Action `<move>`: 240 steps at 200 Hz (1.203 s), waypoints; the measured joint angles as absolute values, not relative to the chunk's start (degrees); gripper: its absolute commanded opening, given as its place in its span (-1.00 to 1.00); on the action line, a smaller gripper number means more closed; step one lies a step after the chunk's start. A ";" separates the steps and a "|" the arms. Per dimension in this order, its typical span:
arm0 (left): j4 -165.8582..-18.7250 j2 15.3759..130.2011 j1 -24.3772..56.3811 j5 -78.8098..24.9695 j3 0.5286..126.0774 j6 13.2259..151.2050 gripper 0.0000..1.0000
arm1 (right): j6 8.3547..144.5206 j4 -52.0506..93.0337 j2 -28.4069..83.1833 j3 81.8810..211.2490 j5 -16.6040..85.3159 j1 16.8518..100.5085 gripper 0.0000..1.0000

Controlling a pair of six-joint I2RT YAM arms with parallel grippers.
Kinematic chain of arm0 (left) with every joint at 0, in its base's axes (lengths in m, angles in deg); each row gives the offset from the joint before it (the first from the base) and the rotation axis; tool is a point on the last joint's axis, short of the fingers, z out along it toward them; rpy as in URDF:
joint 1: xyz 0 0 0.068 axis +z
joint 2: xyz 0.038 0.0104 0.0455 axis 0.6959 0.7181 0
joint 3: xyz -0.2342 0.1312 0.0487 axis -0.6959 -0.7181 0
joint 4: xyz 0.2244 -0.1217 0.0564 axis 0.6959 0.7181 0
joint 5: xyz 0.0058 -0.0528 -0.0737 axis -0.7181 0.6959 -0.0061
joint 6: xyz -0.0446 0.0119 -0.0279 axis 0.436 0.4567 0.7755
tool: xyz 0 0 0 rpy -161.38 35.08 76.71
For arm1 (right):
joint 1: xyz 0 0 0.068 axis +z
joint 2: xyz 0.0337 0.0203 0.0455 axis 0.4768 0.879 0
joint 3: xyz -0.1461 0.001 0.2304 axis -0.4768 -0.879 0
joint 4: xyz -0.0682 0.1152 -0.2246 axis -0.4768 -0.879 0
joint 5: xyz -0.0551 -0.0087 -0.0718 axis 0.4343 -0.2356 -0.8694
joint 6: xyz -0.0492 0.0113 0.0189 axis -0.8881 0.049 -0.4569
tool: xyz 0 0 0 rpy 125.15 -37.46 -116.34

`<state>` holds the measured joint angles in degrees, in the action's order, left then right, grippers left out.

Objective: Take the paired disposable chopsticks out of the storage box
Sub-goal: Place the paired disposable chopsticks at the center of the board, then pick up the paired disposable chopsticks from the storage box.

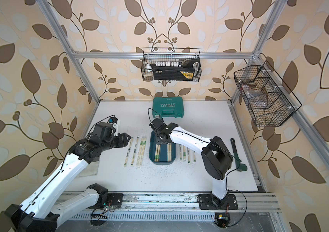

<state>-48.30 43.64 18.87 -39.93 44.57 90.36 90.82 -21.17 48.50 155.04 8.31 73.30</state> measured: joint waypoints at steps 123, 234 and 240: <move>-47.38 42.61 18.85 -38.96 39.02 87.65 0.23 | 92.72 -22.76 59.67 160.53 13.93 72.14 -0.17; -47.38 42.64 18.85 -38.99 39.02 87.56 0.24 | 93.53 -22.26 62.03 162.34 14.94 71.20 -0.20; -47.38 42.68 18.85 -38.96 39.02 87.56 0.24 | 93.55 -22.28 61.98 162.32 14.96 71.20 -0.20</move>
